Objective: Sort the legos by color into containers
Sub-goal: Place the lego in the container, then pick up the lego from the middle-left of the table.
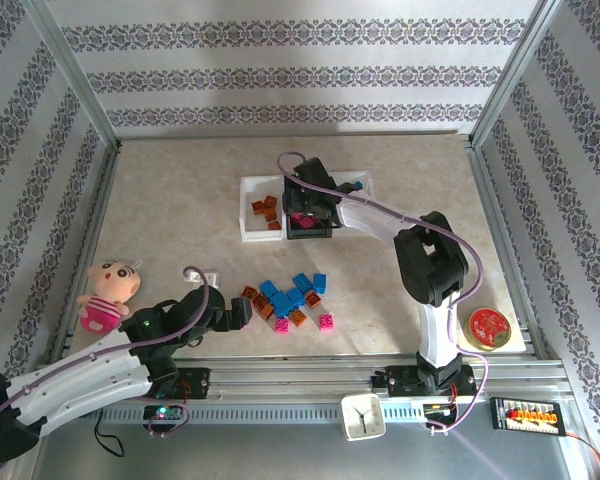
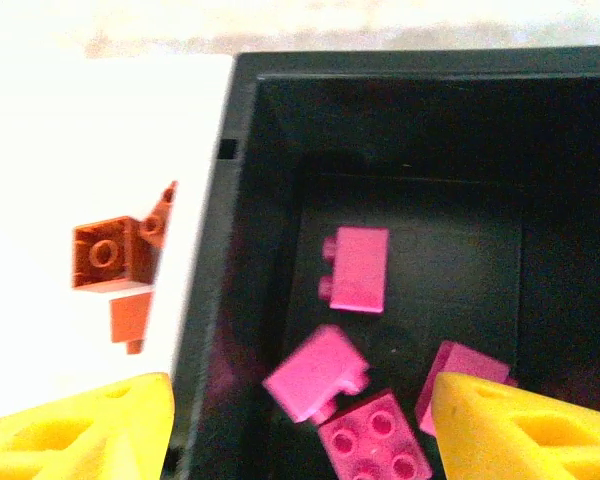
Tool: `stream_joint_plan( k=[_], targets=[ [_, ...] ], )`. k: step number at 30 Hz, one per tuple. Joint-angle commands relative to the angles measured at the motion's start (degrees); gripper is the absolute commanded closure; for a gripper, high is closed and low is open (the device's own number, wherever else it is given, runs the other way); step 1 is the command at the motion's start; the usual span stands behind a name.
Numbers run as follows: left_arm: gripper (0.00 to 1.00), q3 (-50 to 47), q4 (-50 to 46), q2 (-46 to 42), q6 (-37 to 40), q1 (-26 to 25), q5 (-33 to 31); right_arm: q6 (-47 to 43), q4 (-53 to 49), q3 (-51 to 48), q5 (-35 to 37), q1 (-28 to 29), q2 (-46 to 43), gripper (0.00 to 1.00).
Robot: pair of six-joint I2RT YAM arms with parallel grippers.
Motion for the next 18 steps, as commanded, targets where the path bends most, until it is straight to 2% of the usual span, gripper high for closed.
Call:
stream_joint_plan(
  k=[1, 7, 12, 18],
  targets=[
    [0.03, -1.8, 8.8, 3.9, 1.6, 0.3, 4.9, -0.8, 1.4, -4.7, 0.8, 2.6, -7.6, 0.31],
    [0.25, -2.9, 18.1, 14.5, 2.3, 0.5, 9.2, 0.2, 6.1, -18.9, 1.2, 5.7, -18.4, 0.31],
    [0.4, -1.7, 18.7, 22.3, 2.8, 0.7, 6.1, 1.1, 7.5, -27.2, 1.4, 6.9, -26.2, 0.31],
    [0.6, -2.3, 20.2, 25.3, 1.8, 1.5, 5.7, 1.3, 7.3, -33.7, 4.2, 8.6, -34.7, 0.31]
  ],
)
